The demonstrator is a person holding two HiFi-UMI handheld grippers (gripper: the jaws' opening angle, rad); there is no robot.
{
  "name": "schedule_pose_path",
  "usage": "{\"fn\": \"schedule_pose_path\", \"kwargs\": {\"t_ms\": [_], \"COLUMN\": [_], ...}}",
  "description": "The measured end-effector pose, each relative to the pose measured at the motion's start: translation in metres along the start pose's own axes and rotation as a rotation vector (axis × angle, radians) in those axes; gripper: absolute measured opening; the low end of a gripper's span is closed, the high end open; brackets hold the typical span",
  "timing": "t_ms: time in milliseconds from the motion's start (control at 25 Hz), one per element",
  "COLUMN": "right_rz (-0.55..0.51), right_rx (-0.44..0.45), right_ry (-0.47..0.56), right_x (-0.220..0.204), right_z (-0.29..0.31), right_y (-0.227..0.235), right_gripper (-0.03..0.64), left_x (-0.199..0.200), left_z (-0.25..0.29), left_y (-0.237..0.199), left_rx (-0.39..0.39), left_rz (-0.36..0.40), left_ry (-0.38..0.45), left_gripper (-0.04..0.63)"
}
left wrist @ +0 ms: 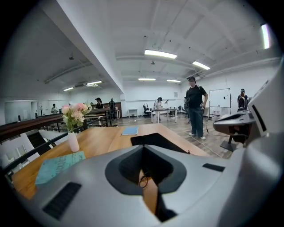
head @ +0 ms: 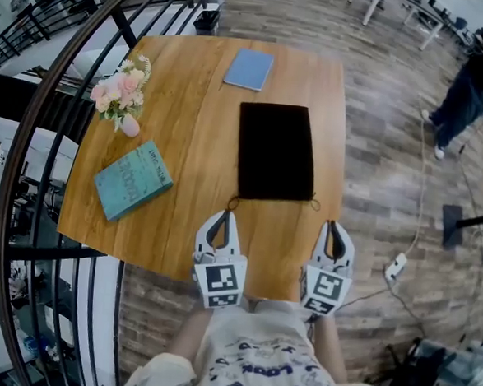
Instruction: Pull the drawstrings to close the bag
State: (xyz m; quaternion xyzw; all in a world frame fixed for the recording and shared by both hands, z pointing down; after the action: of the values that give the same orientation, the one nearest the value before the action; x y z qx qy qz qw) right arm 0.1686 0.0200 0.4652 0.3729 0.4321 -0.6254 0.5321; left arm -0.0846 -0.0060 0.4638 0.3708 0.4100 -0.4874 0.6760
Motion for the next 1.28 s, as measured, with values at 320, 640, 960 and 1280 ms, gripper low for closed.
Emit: {"fn": "schedule_pose_path", "kwargs": {"t_ms": [320, 640, 960, 1280], "right_rz": [-0.009, -0.011, -0.026, -0.014], "right_rx": [0.02, 0.033, 0.085, 0.111], "right_ry": [-0.131, -0.251, -0.341, -0.42], "right_x": [-0.022, -0.052, -0.077, -0.098], "right_z": [0.057, 0.088, 0.116, 0.13], "right_y": [-0.011, -0.007, -0.004, -0.004], "right_gripper": [0.074, 0.091, 0.124, 0.124], "left_x": [-0.026, -0.054, -0.093, -0.112], "left_z": [0.059, 0.088, 0.112, 0.124], "left_y": [-0.013, -0.003, 0.011, 0.013], "left_rx": [-0.072, -0.129, -0.166, -0.134], "left_rz": [0.004, 0.032, 0.051, 0.09], "left_ry": [-0.111, -0.235, -0.376, -0.504], "left_gripper": [0.0, 0.003, 0.094, 0.095]}}
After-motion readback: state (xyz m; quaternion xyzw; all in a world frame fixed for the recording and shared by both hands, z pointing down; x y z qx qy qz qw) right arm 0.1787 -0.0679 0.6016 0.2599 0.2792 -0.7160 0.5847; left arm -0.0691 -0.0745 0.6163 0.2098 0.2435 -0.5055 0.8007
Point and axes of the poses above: the fingertips, and each gripper's own axes: z forward along the fingers, y to its right, x out of its top, the point moved 8 cm from there along -z, backward along the fingers, and after that the axes turned 2 degrees about x, right-handed, at the moved point
